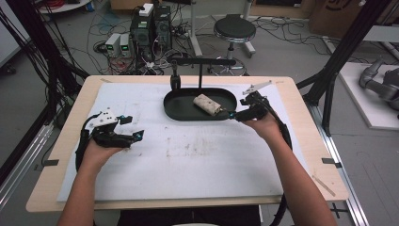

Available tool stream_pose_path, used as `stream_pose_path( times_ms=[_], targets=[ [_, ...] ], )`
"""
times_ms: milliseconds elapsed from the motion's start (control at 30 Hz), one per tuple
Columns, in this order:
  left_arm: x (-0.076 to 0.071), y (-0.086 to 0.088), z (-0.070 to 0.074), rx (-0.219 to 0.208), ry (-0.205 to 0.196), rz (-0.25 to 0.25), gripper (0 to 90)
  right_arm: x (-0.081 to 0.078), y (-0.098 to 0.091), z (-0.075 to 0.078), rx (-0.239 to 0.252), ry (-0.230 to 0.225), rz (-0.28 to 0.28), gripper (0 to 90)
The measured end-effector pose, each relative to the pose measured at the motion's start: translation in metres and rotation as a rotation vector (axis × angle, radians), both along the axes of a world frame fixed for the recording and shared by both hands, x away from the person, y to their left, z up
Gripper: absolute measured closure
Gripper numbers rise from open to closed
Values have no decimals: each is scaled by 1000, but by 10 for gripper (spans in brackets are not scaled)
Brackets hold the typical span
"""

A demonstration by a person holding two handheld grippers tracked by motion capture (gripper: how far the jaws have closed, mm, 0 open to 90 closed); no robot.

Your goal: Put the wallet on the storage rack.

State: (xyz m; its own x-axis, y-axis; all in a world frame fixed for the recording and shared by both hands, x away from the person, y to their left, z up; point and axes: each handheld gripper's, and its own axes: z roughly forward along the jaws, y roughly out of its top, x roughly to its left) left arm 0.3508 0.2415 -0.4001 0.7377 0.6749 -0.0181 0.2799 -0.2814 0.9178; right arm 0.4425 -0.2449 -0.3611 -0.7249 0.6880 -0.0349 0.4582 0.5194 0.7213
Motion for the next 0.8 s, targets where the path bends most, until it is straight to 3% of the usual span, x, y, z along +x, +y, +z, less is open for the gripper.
stream_pose_path(
  times_ms=[367,800],
  targets=[
    [2,-5,-1,10,3,-5,220,-31,-37,-6,83,-35,-5,208],
    [4,-11,-4,18,10,-10,217,-66,-69,-36,181,-37,-56,208]
  ],
)
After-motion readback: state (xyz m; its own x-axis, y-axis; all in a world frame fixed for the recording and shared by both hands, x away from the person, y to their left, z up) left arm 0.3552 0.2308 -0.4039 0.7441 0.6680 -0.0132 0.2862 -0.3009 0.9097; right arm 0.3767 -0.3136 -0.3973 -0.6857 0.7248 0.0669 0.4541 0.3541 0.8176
